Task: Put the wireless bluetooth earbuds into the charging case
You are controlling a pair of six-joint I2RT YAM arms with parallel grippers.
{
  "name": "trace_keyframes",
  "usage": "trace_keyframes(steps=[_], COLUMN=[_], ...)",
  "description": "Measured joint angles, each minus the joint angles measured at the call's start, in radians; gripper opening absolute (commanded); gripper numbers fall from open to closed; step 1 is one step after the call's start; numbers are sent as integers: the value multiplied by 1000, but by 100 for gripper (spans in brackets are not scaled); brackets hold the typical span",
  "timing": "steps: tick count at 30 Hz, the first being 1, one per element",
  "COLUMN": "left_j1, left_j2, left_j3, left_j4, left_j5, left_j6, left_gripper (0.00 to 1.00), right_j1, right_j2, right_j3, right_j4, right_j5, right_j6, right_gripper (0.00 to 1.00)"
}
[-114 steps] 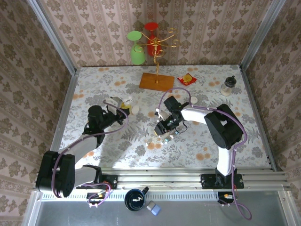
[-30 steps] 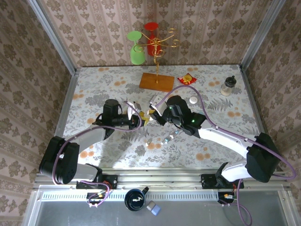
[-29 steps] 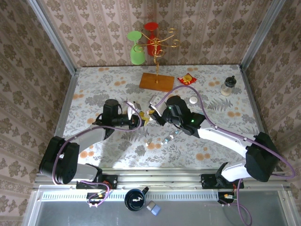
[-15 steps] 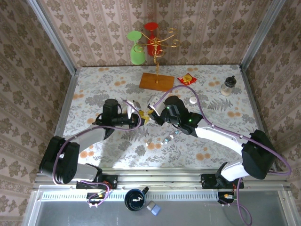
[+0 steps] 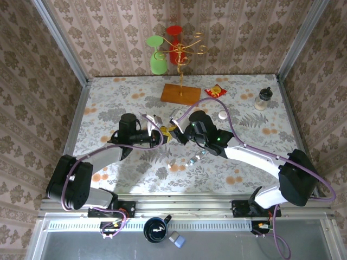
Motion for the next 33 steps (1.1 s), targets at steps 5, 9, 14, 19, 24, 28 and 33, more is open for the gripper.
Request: trace_keyframes(steps=[5, 9, 14, 19, 24, 28, 33], left_j1=[0, 0, 1, 1, -51, -83, -130], left_j2=[-1, -2, -32, -64, -73, -74, -78], left_j3=[0, -5, -31, -95, -144, -171, -184], left_j4=[11, 16, 55, 135, 166, 213, 229], left_j5=[-3, -3, -24, -86, -190, -266, -352], left_j6=[-7, -7, -3, 55, 184, 301, 423], left_gripper=[0, 0, 0, 0, 0, 0, 0], right_j1=[0, -2, -7, -51, -101, -110, -110], right_j2=[0, -6, -69, -127, -117, -50, 31], right_j3=[-2, -2, -17, -37, -24, 54, 113], right_j4=[-5, -16, -15, 16, -30, -101, -161], right_j5=[-35, -32, -35, -49, -45, -41, -41], right_j6=[1, 14, 51, 121, 219, 262, 278], right_gripper=[35, 46, 62, 73, 74, 74, 75])
